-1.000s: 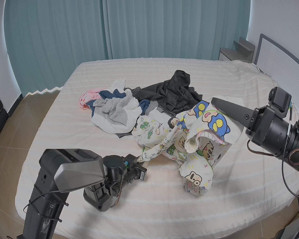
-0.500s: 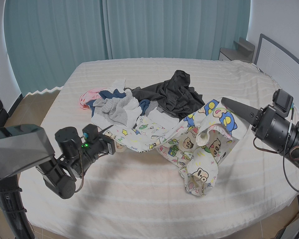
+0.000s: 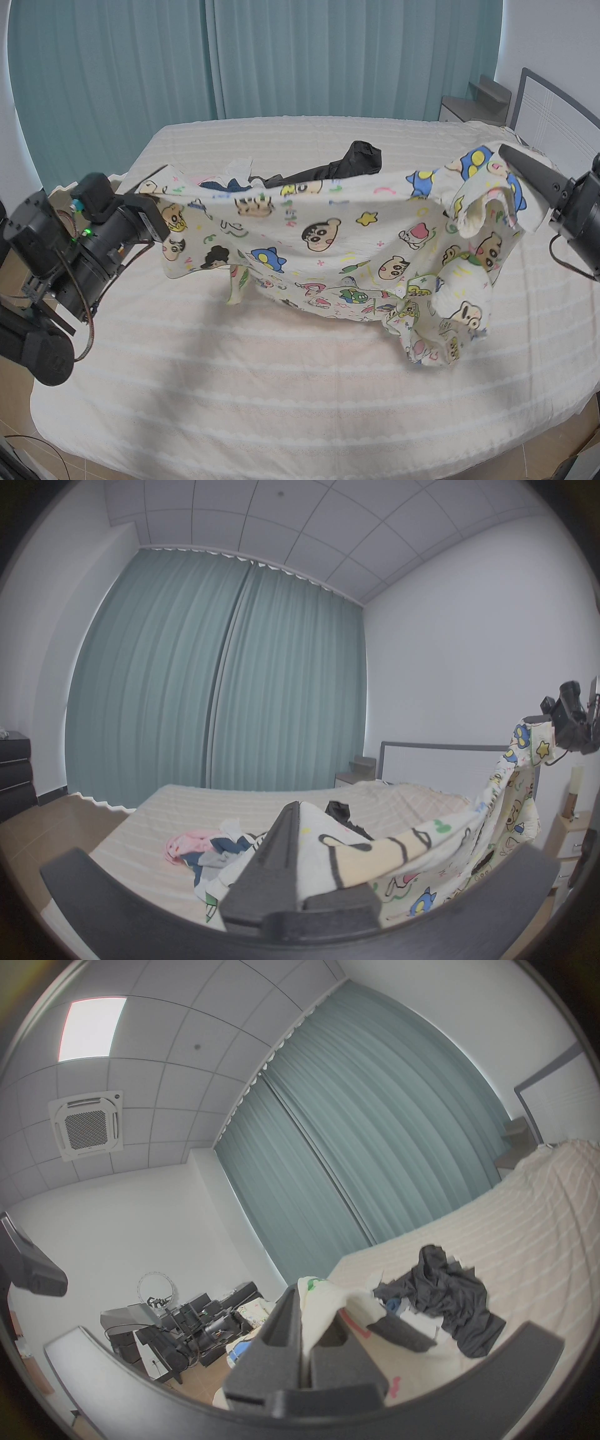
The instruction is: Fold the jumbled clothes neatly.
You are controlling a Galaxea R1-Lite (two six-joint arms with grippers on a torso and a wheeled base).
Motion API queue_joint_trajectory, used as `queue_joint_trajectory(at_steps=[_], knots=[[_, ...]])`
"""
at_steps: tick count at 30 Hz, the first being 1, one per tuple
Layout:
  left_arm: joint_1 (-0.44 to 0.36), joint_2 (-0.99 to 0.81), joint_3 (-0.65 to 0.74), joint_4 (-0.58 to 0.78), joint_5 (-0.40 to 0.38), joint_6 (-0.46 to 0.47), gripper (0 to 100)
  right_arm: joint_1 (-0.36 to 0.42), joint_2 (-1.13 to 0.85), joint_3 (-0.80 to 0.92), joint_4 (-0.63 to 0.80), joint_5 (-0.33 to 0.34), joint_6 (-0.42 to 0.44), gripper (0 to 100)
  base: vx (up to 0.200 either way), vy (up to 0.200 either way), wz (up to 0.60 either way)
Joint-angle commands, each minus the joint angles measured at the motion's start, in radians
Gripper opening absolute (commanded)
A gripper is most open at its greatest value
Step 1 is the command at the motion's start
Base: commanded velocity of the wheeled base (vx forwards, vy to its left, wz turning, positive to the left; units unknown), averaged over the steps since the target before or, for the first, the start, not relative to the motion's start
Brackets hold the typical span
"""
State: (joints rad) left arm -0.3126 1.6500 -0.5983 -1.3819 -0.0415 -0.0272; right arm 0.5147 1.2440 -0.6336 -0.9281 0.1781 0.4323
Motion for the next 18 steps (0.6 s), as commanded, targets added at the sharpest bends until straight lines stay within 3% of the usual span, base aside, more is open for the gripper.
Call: queue_joint_trajectory(at_steps=[1,11,18], knots=[[0.003,-0.208,-0.043,0.092,0.022,-0.008,0,-0.012,-0.026,-0.106,0.002,0.000,-0.017,0,0.000,0.000,0.00],[0.001,-0.412,-0.147,0.411,0.043,-0.008,0,-0.004,-0.064,-0.186,0.078,0.001,-0.049,0,0.000,0.000,0.00],[0.000,-0.472,-0.170,0.474,0.072,-0.005,0,0.004,-0.100,-0.184,0.081,0.006,-0.050,0,0.000,0.000,0.00]])
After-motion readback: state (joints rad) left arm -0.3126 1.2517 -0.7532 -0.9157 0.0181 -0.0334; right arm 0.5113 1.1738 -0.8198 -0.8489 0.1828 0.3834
